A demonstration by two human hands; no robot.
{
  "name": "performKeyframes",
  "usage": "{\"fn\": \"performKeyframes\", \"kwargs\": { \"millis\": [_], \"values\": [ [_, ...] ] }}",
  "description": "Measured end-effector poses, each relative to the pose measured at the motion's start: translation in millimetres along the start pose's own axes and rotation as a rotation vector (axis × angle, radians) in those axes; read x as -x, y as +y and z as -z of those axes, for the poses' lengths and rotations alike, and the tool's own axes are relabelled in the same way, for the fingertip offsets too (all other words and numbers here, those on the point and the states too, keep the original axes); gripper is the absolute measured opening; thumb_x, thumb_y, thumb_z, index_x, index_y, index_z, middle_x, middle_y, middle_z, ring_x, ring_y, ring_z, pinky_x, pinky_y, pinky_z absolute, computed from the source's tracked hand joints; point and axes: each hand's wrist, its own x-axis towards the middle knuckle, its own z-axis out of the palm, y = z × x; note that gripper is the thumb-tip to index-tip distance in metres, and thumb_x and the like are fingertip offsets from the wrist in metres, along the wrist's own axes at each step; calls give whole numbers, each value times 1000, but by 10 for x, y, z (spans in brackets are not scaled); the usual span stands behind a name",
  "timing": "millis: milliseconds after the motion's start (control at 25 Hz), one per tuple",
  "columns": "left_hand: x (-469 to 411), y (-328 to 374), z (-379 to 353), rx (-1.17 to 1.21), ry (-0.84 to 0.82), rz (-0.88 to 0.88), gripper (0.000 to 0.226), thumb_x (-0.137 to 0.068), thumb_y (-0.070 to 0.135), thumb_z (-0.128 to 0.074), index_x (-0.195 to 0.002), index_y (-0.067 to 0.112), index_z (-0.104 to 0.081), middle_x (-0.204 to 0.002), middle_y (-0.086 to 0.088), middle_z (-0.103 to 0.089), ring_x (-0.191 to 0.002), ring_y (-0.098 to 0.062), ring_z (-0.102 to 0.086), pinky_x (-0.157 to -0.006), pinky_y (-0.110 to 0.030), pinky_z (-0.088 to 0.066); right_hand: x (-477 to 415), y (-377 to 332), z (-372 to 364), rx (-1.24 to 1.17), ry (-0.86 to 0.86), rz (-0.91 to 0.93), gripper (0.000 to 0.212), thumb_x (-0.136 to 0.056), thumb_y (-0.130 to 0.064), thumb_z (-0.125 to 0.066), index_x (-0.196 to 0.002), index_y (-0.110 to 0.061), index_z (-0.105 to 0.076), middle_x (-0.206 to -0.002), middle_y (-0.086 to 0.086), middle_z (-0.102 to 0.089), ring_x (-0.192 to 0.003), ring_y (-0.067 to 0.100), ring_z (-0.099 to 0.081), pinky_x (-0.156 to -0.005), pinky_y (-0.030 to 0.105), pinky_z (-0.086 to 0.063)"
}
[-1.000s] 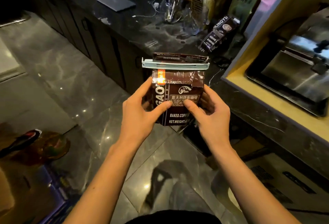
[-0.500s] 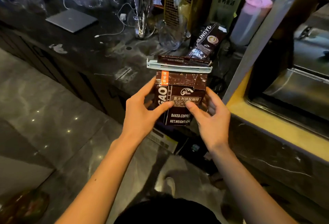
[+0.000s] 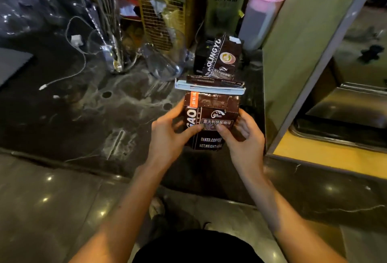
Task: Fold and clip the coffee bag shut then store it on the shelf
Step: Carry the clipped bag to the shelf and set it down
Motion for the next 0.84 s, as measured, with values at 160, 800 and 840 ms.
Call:
{"fn": "performKeyframes", "kwargs": {
  "millis": [160, 800, 840],
  "values": [
    [-586, -306, 225, 1, -163, 23, 75, -75, 19, -82, -141, 18, -49, -125, 10, -67, -114, -7, -65, -101, -42, -51, -184, 59, -392, -15, 103, -98, 57, -81, -10, -77, -132, -11, -52, -114, -10, -67, -102, -12, -64, -85, 8, -50],
    [-1500, -718, -258, -80, -331, 70, 74, -77, 25, -80, -143, 25, -47, -134, 9, -61, -122, -1, -57, -104, -29, -48, -991, 627, -337, 102, 153, -220, 62, -82, -12, -77, -136, -7, -48, -106, -19, -58, -91, -29, -54, -73, -4, -42],
    [-1540, -724, -289, -83, -336, 72, 73, -77, 24, -80, -142, 24, -47, -134, 8, -62, -121, 1, -57, -103, -25, -48, -1036, 658, -328, 100, 149, -225, 61, -82, -12, -77, -136, -7, -48, -106, -19, -58, -91, -30, -53, -73, -4, -42]
  ]
}}
